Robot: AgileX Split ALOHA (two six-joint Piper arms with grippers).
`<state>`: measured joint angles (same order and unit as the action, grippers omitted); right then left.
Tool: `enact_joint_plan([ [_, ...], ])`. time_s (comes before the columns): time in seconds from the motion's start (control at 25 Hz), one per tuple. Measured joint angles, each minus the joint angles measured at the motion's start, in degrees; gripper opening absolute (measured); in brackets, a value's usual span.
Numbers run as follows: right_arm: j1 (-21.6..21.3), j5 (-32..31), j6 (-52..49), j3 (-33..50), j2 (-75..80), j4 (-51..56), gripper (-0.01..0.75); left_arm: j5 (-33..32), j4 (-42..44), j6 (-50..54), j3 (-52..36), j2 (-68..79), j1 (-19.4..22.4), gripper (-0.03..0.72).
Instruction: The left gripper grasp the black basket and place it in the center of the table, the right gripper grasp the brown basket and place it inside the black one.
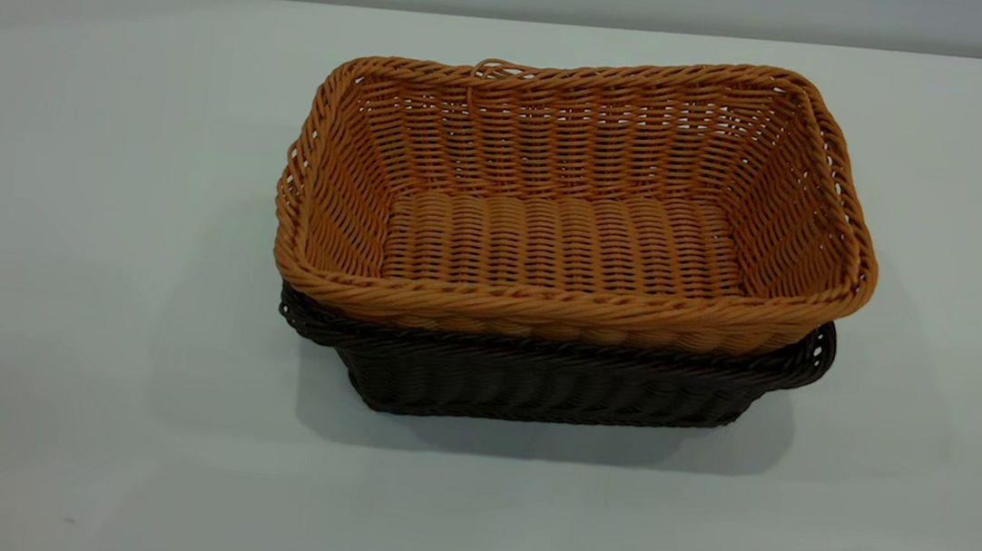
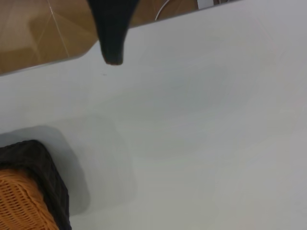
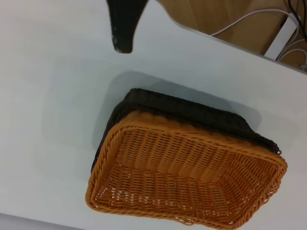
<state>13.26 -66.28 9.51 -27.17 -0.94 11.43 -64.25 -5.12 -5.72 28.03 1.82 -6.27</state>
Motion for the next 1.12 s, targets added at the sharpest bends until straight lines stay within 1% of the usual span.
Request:
enact_joint_plan([
  [0.24, 0.0, 0.0, 0.0, 0.0, 0.0, 0.0, 0.563, 0.0, 0.0, 0.0, 0.0, 0.0, 0.0, 0.527],
  [0.32, 0.0, 0.0, 0.0, 0.0, 0.0, 0.0, 0.563, 0.0, 0.0, 0.0, 0.0, 0.0, 0.65, 0.527],
  [0.56, 0.0, 0.0, 0.0, 0.0, 0.0, 0.0, 0.563, 0.0, 0.85, 0.36, 0.0, -2.6, 7.28, 0.527],
  [0.64, 0.0, 0.0, 0.0, 0.0, 0.0, 0.0, 0.563, 0.0, 1.98, 1.87, 0.0, -2.91, 8.31, 0.527],
  [0.88, 0.0, 0.0, 0.0, 0.0, 0.0, 0.0, 0.563, 0.0, 6.6, 7.62, -0.04, -2.91, 8.41, 0.527],
  [1.12, 0.0, 0.0, 0.0, 0.0, 0.0, 0.0, 0.563, 0.0, 6.86, 8.26, -0.04, -2.91, 8.41, 0.527],
])
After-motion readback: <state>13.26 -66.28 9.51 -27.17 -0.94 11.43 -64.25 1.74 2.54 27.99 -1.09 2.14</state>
